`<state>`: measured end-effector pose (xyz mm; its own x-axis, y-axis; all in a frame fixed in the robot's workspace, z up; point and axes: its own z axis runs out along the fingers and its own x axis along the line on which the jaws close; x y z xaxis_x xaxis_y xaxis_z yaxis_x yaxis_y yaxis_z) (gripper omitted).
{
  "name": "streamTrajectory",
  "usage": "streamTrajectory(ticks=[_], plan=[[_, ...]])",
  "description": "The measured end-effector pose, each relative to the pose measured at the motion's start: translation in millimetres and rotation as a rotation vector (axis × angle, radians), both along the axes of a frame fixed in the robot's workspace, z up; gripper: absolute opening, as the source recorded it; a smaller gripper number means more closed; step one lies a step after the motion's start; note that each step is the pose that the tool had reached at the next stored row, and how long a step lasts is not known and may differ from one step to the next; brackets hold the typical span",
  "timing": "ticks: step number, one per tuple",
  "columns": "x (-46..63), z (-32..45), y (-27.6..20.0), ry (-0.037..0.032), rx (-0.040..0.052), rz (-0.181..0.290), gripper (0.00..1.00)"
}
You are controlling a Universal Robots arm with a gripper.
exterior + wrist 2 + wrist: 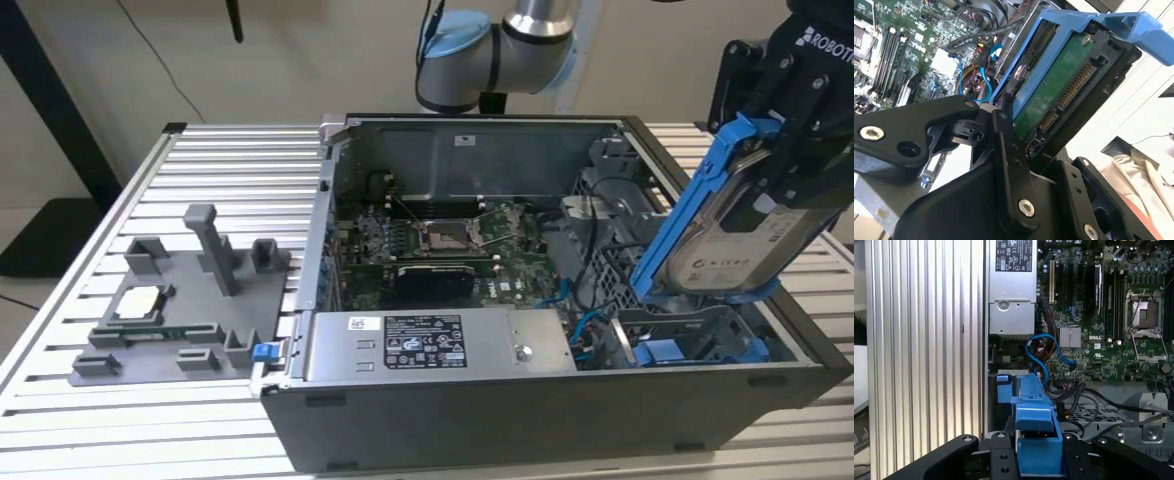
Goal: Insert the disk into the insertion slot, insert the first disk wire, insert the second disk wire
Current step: 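Insert the disk into the insertion slot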
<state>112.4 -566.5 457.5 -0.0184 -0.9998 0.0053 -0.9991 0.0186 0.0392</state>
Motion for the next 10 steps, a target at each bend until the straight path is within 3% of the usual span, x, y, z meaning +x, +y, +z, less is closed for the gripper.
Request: streamTrajectory(ticks=[10], plan=[[0.0, -2.5, 0.0, 0.0, 0.0001, 0.0, 0.0]])
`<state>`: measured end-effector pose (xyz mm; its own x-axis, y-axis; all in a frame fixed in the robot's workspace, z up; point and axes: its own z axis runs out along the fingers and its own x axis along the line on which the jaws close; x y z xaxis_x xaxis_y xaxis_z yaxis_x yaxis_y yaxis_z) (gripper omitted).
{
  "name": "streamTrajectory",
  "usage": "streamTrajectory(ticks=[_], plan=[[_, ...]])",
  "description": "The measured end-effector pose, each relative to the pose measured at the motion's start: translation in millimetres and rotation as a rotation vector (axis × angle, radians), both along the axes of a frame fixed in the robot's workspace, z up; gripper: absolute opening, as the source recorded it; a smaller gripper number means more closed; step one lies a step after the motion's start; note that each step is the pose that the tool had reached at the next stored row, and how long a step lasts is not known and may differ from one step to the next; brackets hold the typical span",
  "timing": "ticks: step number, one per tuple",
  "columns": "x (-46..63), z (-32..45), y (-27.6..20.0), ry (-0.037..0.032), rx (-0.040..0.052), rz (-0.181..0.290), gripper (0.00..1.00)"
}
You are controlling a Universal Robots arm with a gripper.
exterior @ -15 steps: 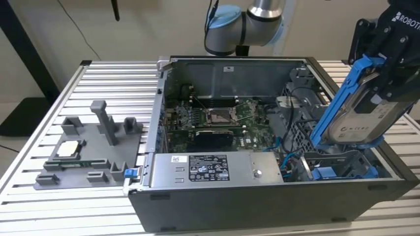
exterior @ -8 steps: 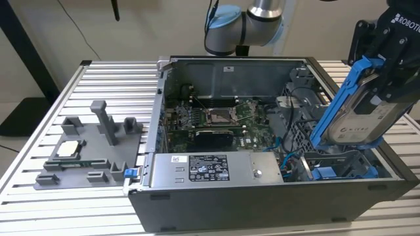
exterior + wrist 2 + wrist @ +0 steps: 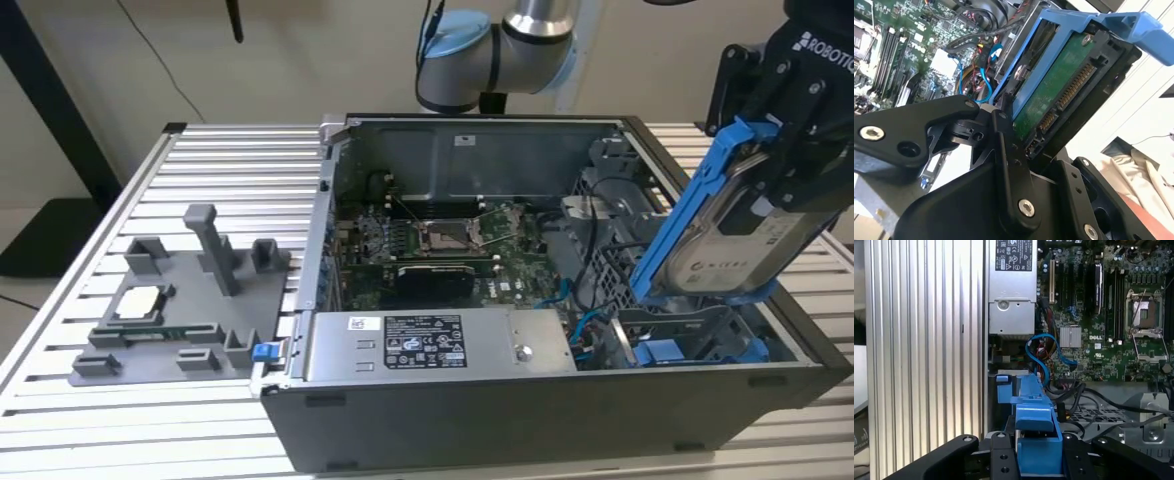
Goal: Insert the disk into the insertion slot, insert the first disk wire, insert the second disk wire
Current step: 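Insert the disk into the insertion slot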
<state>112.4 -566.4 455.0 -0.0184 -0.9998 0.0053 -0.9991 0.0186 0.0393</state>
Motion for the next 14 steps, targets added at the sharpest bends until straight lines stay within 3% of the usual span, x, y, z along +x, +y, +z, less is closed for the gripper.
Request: streamTrajectory(ticks=[14], plan=[[0.0, -4.2, 0.0, 0.0, 0.0, 0.0, 0.0]])
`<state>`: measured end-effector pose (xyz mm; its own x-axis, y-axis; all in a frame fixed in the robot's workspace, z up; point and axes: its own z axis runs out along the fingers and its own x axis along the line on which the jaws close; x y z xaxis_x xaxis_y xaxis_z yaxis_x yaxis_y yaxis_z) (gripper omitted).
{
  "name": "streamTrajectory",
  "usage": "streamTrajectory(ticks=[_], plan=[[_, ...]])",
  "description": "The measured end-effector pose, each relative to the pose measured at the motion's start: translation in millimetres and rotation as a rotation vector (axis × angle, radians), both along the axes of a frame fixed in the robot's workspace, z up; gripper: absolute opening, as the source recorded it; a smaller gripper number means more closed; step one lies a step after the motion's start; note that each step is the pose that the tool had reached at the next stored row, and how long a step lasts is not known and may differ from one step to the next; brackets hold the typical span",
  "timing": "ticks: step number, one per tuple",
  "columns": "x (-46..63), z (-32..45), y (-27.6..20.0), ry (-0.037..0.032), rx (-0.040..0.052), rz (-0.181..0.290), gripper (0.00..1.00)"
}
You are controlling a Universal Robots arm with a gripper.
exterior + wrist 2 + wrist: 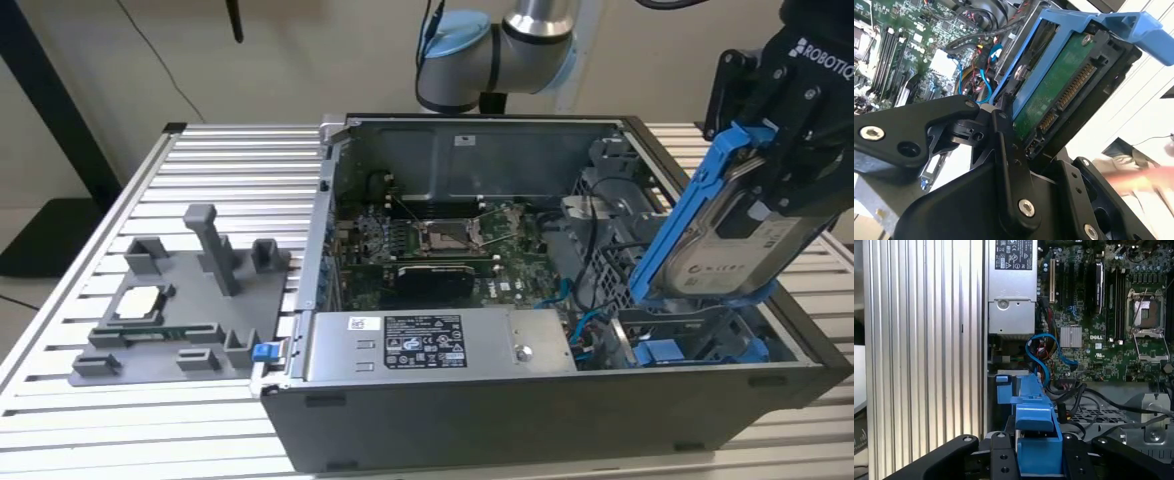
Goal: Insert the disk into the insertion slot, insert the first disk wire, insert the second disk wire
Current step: 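Insert the disk into the insertion slot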
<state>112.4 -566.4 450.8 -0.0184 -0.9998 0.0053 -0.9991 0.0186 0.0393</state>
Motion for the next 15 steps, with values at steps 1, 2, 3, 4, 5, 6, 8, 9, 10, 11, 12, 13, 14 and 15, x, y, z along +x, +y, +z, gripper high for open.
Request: streamTrajectory(ticks=[1, 2, 3, 4, 5, 6, 8, 9, 10, 11, 12, 13, 14, 15], plan=[[0.0, -0.6, 0.0, 0.0, 0.0001, 0.0, 0.0], [0.0, -1.1, 0.0, 0.0, 0.0, 0.0, 0.0], [0.0, -1.5, 0.0, 0.0, 0.0, 0.0, 0.0], [0.0, -1.8, 0.0, 0.0, -0.0001, 0.0, 0.0], [0.0, -2.1, 0.0, 0.0, -0.0001, 0.0, 0.0], [0.0, -2.5, 0.0, 0.0, -0.0001, 0.0, 0.0], [0.0, -3.2, 0.0, 0.0, 0.0, 0.0, 0.0], [0.0, -3.7, 0.0, 0.0, -0.0001, 0.0, 0.0], [0.0, -4.4, 0.0, 0.0, 0.0, 0.0, 0.0], [0.0, -5.1, 0.0, 0.0, 0.0, 0.0, 0.0], [0.0, -5.9, 0.0, 0.0, 0.0, 0.0, 0.0], [0.0, -7.0, 0.0, 0.0, 0.0, 0.0, 0.0], [0.1, -8.2, -0.1, 0.0, 0.0001, 0.0, 0.0], [0.2, -9.3, -0.1, 0.0, 0.0001, 0.0, 0.0]])
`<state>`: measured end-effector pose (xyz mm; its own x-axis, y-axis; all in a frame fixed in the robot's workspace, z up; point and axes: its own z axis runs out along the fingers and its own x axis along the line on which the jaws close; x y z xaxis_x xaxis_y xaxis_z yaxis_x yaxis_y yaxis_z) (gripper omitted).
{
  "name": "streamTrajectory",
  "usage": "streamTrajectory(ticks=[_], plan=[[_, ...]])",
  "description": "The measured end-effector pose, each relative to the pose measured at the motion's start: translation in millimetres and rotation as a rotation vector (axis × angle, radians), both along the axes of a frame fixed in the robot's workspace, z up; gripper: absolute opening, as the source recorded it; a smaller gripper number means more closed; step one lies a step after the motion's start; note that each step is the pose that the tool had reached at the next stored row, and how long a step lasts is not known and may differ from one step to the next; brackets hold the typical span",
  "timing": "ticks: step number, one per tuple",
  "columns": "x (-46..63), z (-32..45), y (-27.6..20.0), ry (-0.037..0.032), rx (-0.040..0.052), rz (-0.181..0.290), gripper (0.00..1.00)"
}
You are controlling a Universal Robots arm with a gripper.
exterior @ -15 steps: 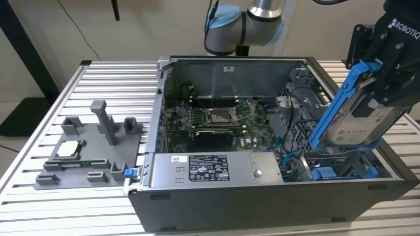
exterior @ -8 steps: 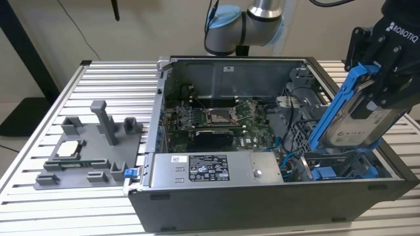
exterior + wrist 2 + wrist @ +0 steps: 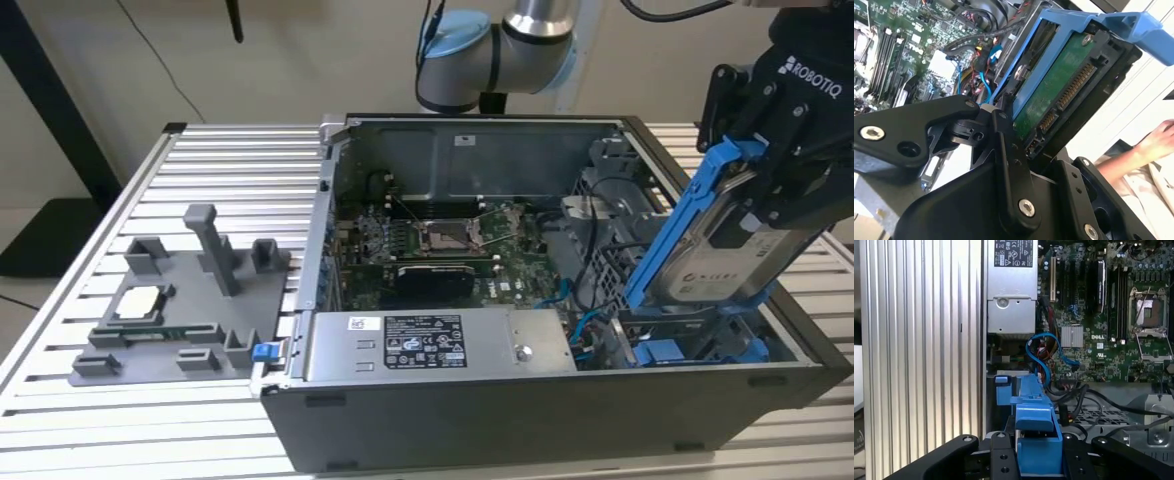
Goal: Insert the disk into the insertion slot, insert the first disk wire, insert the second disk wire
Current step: 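Insert the disk into the insertion slot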
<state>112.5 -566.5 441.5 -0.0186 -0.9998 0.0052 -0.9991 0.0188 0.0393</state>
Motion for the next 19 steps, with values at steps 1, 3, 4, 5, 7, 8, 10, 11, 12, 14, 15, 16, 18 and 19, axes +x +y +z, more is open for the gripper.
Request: streamTrajectory(ticks=[1, 3, 4, 5, 7, 8, 10, 11, 12, 14, 15, 16, 18, 19], plan=[[0.2, -1.1, -0.1, 0.0, 0.0, 0.0, 0.0], [0.6, -2.9, -0.6, 0.0, -0.0001, 0.0, 0.0], [0.8, -3.9, -1.0, 0.0, 0.0, 0.0, 0.0], [1.0, -4.6, -1.4, 0.0, -0.0002, 0.0, 0.0], [1.4, -6.2, -2.5, 0.0001, -0.0002, 0.0, 0.0], [1.5, -7.0, -3.2, 0.0003, -0.0001, 0.0, 0.0], [1.7, -8.3, -4.2, 0.0004, -0.0001, 0.0, 0.0], [1.8, -8.7, -4.5, 0.0004, -0.0001, 0.0, 0.0], [1.8, -9.1, -4.6, 0.0004, -0.0002, 0.0, 0.0], [1.9, -9.5, -4.5, 0.0004, -0.0004, 0.0, 0.0], [1.9, -9.9, -4.6, 0.0004, -0.0002, 0.0, 0.0], [1.9, -10.6, -4.6, 0.0004, 0.0, 0.0, 0.0], [1.9, -12.2, -4.7, 0.0004, -0.0001, 0.0, 0.0], [1.9, -13.1, -4.7, 0.0004, -0.0001, 0.0, 0.0]])
